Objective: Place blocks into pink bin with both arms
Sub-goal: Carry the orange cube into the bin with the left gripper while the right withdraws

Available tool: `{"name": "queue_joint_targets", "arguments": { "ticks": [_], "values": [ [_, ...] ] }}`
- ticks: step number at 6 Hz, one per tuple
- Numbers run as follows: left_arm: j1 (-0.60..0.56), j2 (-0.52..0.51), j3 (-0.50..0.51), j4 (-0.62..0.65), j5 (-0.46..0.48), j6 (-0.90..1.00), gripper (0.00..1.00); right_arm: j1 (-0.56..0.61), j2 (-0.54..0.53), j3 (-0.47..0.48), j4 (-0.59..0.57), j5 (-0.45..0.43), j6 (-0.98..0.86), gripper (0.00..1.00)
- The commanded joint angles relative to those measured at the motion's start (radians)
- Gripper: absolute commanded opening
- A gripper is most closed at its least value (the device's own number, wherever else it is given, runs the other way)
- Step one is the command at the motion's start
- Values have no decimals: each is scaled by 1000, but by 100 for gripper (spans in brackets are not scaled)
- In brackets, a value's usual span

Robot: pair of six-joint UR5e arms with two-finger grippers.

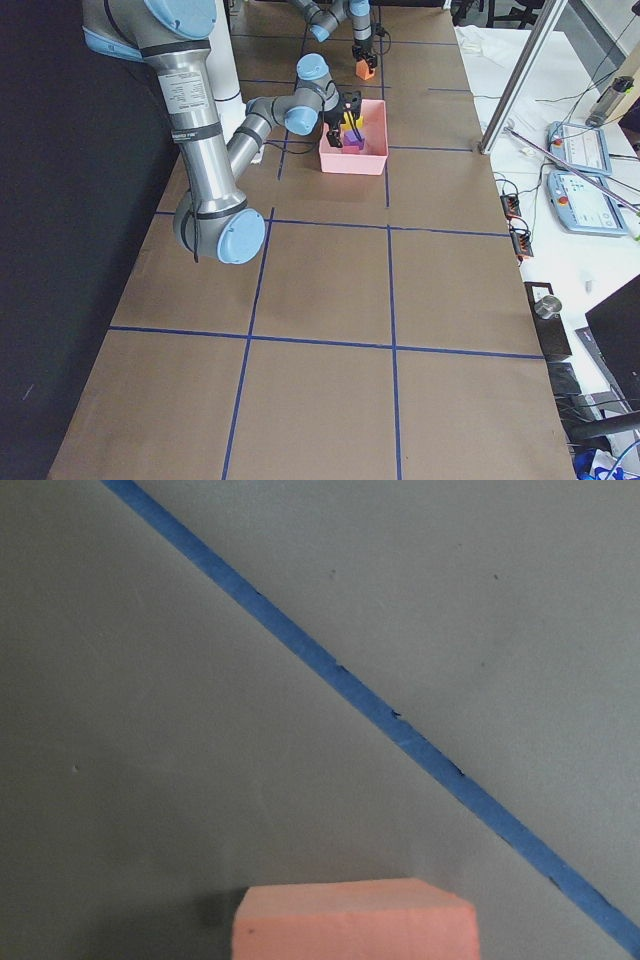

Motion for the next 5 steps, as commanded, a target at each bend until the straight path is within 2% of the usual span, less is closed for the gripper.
{"name": "queue_joint_targets", "arguments": {
  "ticks": [1, 2, 3, 4, 5],
  "values": [
    [9, -80, -16, 4, -40, -8, 1, 161, -83, 32, -9, 178, -103, 100],
    [7, -147, -88, 3, -101, -55, 0, 232, -118, 35, -8, 254, -180, 100],
    [9, -265, -152, 8, -104, -182, 0, 276, -143, 35, 0, 308, -216, 100],
    [40, -362, -177, 5, -105, -291, 5, 280, -145, 35, 0, 312, -216, 100],
    [111, -399, -246, 9, -101, -309, 21, 280, -145, 30, 2, 310, -217, 100]
  ]
}}
